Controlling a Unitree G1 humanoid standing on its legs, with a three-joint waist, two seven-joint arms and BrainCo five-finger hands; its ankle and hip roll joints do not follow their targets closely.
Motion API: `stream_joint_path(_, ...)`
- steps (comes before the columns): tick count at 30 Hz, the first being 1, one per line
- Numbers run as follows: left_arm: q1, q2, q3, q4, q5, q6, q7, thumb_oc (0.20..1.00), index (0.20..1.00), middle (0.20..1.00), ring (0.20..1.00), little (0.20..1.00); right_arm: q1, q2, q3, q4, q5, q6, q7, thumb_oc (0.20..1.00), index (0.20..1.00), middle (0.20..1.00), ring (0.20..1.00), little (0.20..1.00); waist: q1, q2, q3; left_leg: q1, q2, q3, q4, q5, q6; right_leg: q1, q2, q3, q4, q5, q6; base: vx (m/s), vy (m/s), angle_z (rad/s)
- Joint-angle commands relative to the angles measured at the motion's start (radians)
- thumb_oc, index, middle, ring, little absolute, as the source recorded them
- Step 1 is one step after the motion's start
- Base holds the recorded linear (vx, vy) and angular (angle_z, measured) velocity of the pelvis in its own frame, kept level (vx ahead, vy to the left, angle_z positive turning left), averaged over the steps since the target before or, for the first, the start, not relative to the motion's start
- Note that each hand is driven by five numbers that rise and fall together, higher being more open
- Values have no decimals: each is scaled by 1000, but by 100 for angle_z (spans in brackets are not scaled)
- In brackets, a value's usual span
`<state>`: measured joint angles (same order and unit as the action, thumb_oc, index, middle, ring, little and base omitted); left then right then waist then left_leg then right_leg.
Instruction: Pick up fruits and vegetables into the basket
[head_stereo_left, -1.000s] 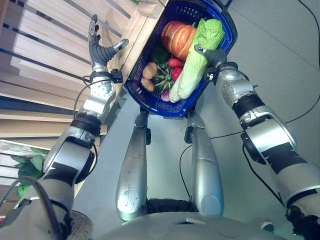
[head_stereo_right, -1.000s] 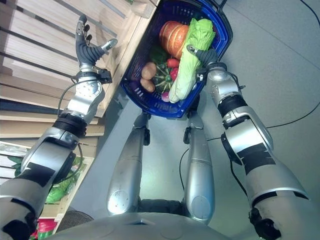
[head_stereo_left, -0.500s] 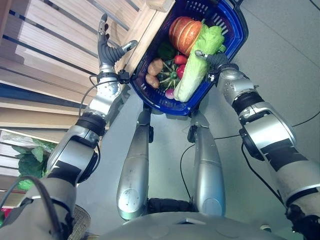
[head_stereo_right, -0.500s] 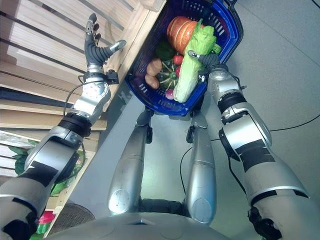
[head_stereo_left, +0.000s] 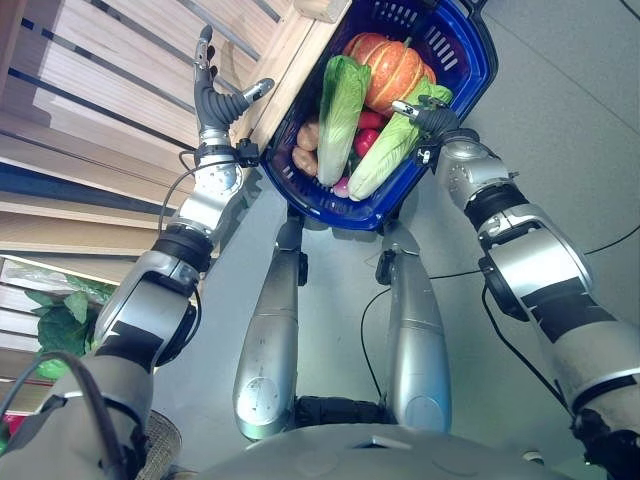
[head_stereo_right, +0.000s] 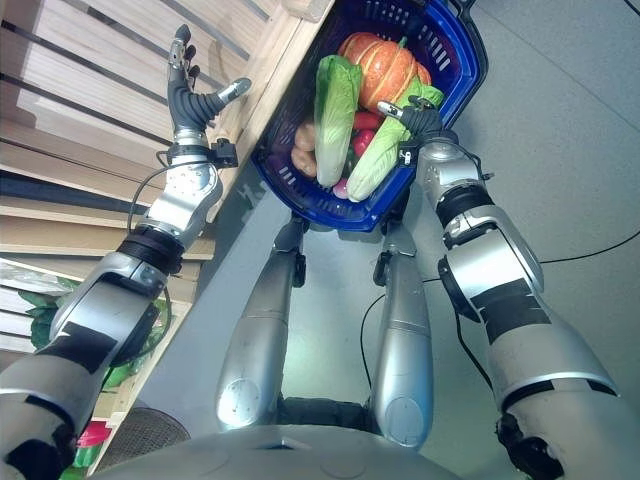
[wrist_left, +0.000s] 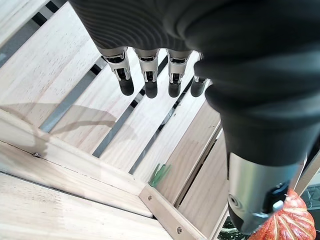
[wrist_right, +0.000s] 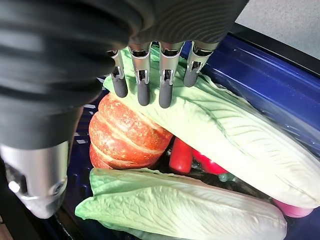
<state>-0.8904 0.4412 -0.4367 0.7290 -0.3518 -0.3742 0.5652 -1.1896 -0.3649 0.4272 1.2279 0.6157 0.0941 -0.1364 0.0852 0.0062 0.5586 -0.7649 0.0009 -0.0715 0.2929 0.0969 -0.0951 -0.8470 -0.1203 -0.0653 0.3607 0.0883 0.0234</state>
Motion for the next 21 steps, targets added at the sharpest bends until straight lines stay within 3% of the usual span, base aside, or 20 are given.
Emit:
stream_joint_path(1,19,-42,40,-17,49,-26,23,1000,1000,1000,1000,1000,6,-35,-3,10,-23,-53,-23,1000,1000,1000,1000,1000,-13,97,-39,1,-74,25,24,-48,37,61,64,-61,37,-105,34,0,0,0)
stream_joint_path(8,73,-7,43,-10,80,8,14,1000,1000,1000,1000,1000,64,-42,-11,-34,-33,-155,-26,1000,1000,1000,1000,1000,-20,87,-39,85,-73,28,-16,-48,36,145,62,-62,-4,-100,38,-5,1,0)
stream_joint_path(17,263,60,69,51,143,55,-77,1000,1000,1000,1000,1000,293,-91,-34,-204,-76,-291,-17,1000,1000,1000,1000,1000,-45,61,-39,349,-47,39,-153,-33,27,405,35,-59,-139,-75,59,-10,37,-11)
stream_joint_path(21,389,84,69,92,197,61,-128,1000,1000,1000,1000,1000,469,-113,-70,-275,-69,-314,-25,1000,1000,1000,1000,1000,-61,47,-106,454,-29,53,-235,-35,27,518,22,-56,-216,-67,69,66,47,-5)
